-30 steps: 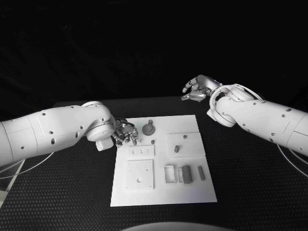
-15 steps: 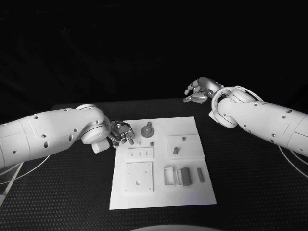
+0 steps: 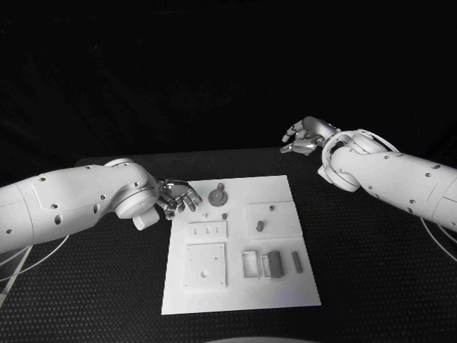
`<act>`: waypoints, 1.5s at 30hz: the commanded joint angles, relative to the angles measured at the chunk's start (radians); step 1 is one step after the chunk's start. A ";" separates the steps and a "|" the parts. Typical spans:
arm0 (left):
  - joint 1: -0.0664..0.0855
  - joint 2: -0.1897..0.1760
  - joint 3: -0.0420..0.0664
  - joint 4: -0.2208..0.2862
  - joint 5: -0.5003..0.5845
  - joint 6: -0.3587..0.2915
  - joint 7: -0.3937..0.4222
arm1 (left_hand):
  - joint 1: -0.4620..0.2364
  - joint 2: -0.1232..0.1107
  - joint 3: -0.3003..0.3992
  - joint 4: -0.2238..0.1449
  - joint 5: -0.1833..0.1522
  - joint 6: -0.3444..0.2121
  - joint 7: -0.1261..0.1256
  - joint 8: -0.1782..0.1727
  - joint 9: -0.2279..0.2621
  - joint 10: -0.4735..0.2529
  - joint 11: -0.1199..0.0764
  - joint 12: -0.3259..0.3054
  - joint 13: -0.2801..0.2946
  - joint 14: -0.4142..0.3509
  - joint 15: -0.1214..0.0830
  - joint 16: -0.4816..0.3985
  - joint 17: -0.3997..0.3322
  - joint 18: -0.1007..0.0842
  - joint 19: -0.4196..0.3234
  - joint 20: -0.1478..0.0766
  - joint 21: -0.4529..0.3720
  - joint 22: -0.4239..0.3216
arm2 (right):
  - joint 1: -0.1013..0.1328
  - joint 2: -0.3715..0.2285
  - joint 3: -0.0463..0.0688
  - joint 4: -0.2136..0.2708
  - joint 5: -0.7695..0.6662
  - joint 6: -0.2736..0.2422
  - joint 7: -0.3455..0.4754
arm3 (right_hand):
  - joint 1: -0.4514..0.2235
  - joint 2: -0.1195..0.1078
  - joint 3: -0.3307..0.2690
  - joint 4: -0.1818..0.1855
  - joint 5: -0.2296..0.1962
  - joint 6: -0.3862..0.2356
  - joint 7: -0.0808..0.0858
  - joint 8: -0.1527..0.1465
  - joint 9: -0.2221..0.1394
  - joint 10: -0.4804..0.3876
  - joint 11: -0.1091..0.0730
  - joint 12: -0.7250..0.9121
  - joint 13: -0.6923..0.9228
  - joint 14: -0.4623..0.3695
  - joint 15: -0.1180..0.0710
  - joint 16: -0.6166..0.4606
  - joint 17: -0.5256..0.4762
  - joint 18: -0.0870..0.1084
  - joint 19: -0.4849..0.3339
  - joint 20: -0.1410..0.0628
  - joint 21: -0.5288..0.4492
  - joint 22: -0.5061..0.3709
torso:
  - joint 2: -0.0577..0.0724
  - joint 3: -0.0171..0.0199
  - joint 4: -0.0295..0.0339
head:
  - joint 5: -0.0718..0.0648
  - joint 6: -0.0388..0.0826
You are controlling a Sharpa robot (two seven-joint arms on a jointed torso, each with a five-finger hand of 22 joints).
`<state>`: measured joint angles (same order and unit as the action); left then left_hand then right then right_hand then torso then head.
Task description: Assemble the parts on the task board
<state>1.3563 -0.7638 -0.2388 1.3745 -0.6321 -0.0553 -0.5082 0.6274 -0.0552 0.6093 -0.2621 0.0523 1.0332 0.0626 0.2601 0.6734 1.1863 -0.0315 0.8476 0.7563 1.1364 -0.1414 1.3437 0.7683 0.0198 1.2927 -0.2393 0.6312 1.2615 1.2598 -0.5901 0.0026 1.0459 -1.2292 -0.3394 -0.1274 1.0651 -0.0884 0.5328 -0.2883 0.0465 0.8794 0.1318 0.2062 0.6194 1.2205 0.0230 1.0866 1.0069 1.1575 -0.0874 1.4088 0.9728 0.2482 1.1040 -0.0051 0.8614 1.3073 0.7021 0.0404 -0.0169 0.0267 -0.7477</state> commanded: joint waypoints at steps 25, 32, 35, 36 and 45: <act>0.001 -0.063 0.008 0.037 0.328 -0.248 0.383 | 0.086 -0.053 -0.061 -0.018 -0.003 -0.242 0.093 -0.042 -0.049 -0.233 0.128 -0.327 -0.265 -0.210 0.143 -0.358 -0.189 0.023 -0.235 0.140 -0.331 -0.219 | -0.007 -0.021 0.000 -0.379 0.024 0.059 0.077 | -0.010 -0.022 -0.001 0.004 0.002 -0.005 0.008 -0.011 -0.001 -0.008 0.002 -0.005 -0.003 -0.005 0.005 -0.006 -0.003 0.014 0.002 0.005 -0.008 0.001 | 0.000 0.0016 -0.0015 | -0.046 0.057; 0.001 -0.064 0.008 0.036 0.361 -0.245 0.436 | 0.096 -0.052 -0.066 -0.017 -0.003 -0.248 0.093 -0.029 -0.058 -0.268 0.158 -0.397 -0.329 -0.281 0.185 -0.442 -0.230 0.019 -0.303 0.179 -0.395 -0.256 | -0.013 -0.025 0.000 -0.445 0.042 0.050 0.083 | -0.029 -0.042 -0.002 0.013 0.002 -0.068 0.025 -0.048 -0.019 -0.015 0.019 -0.005 -0.005 -0.010 0.021 -0.007 -0.003 0.014 0.001 0.008 -0.013 0.000 | 0.001 0.0020 -0.0008 | -0.057 0.080; 0.001 -0.065 0.008 0.035 0.373 -0.243 0.453 | 0.098 -0.052 -0.065 -0.016 -0.002 -0.257 0.091 -0.026 -0.063 -0.278 0.172 -0.433 -0.362 -0.303 0.211 -0.491 -0.256 0.024 -0.330 0.205 -0.426 -0.278 | -0.014 -0.029 0.000 -0.469 0.050 0.070 0.078 | -0.043 -0.062 0.002 0.028 0.002 -0.117 0.035 -0.075 -0.033 -0.024 0.029 -0.005 -0.006 -0.015 0.030 -0.007 -0.003 0.014 -0.001 0.010 -0.017 0.000 | 0.000 0.0016 0.0002 | -0.064 0.085; 0.001 -0.065 0.008 0.035 0.376 -0.241 0.456 | 0.099 -0.056 -0.065 -0.017 -0.003 -0.260 0.090 -0.026 -0.065 -0.282 0.174 -0.443 -0.370 -0.307 0.215 -0.501 -0.262 0.025 -0.335 0.209 -0.433 -0.283 | -0.014 -0.031 0.000 -0.475 0.052 0.071 0.079 | -0.048 -0.070 0.005 0.035 0.004 -0.133 0.039 -0.084 -0.038 -0.029 0.032 -0.006 -0.006 -0.018 0.033 -0.008 -0.003 0.014 -0.002 0.011 -0.018 0.000 | 0.001 0.0017 0.0011 | -0.068 0.087; 0.001 -0.077 0.008 0.037 0.392 -0.230 0.485 | 0.105 -0.064 -0.065 -0.017 -0.003 -0.283 0.091 -0.030 -0.079 -0.297 0.193 -0.514 -0.436 -0.349 0.261 -0.607 -0.310 0.035 -0.390 0.257 -0.500 -0.334 | -0.031 -0.063 0.000 -0.513 0.094 0.078 0.090 | -0.047 -0.138 0.059 0.116 0.003 -0.192 0.055 -0.109 -0.048 -0.056 0.048 0.007 -0.001 -0.035 0.049 -0.001 0.001 0.014 -0.008 0.015 -0.021 0.005 | 0.001 0.0003 -0.0032 | -0.165 0.111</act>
<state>1.3563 -0.8397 -0.2322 1.4088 -0.2653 -0.2873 -0.0685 0.7263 -0.1155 0.5474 -0.2796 0.0530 0.7590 0.1534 0.2293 0.5948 0.8848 0.1576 0.3362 0.3234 0.7877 0.1161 0.7400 0.4601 0.0552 0.9040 0.0142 0.1331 0.9295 1.2310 -0.6506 0.0024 0.5360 -1.1615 -0.2806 -0.0536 1.0193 -0.2188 0.5935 -0.1777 0.0465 0.6927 0.1864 0.0987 0.5710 1.1685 0.0678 1.0889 1.0049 1.1253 -0.0446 1.4045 0.9731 0.2470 1.0927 0.0062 0.8423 1.3073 0.7028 0.0416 -0.0166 -0.1034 -0.6444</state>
